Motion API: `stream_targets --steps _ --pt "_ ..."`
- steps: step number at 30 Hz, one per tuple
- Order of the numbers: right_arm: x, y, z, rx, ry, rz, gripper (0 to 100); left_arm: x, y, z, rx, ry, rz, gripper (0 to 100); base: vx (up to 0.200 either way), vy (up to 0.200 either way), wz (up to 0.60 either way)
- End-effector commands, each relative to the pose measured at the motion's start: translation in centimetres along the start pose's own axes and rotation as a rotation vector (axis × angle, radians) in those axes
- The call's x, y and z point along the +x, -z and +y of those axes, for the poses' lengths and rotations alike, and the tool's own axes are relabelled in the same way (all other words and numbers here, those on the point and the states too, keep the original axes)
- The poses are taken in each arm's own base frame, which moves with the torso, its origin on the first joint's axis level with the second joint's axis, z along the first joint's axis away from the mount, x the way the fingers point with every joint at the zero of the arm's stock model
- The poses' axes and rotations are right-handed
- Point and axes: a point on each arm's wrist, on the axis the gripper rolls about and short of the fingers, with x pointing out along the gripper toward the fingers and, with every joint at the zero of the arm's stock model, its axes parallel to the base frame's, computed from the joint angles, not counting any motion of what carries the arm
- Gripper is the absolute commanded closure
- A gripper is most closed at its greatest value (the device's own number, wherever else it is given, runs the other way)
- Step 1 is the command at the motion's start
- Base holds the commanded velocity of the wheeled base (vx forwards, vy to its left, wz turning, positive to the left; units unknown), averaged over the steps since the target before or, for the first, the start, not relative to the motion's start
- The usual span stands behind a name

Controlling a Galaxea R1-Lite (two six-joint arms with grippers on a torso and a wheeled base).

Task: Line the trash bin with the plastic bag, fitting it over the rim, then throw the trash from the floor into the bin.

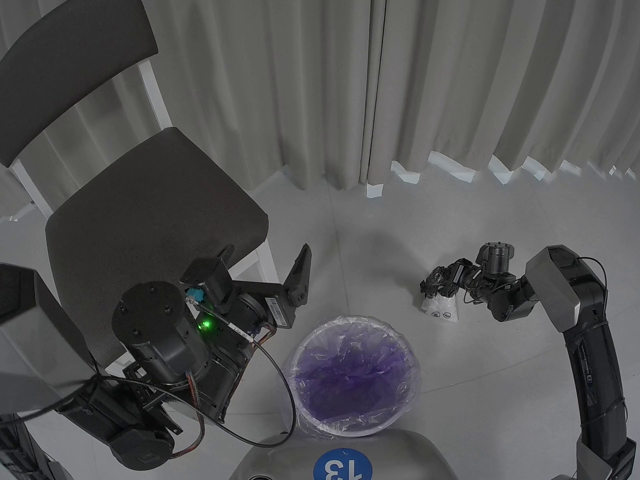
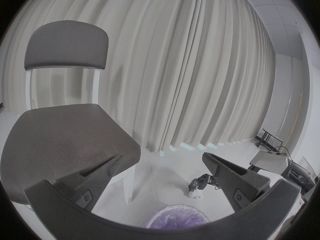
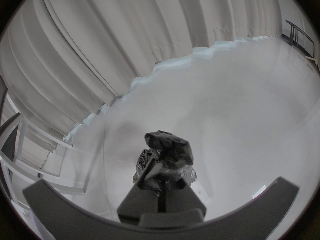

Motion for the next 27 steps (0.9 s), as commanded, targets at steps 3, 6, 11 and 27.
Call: stream_targets --steps 3,6,11,27 --pt "-2.3 -2.1 1.5 0.001 -0.057 0.014 100 0.1 -0.3 0.5 0.000 -0.016 -0.005 0 0.000 0.000 0.00" --pt "-3.4 -3.0 2.0 0.001 -0.072 0.016 100 0.4 -0.4 1.1 0.002 -0.039 -0.008 0 0.000 0.000 0.00" --pt "-6.7 -6.5 4.0 -0.007 -0.099 -0.034 100 0.8 -0.8 2.2 0.007 -0.071 -0.020 0 0.000 0.000 0.00" --pt "-25.9 -13.0 13.0 -0.084 -0.356 -0.177 100 1.2 -7.8 5.1 0.096 -0.194 -0.055 0 0.000 0.000 0.00"
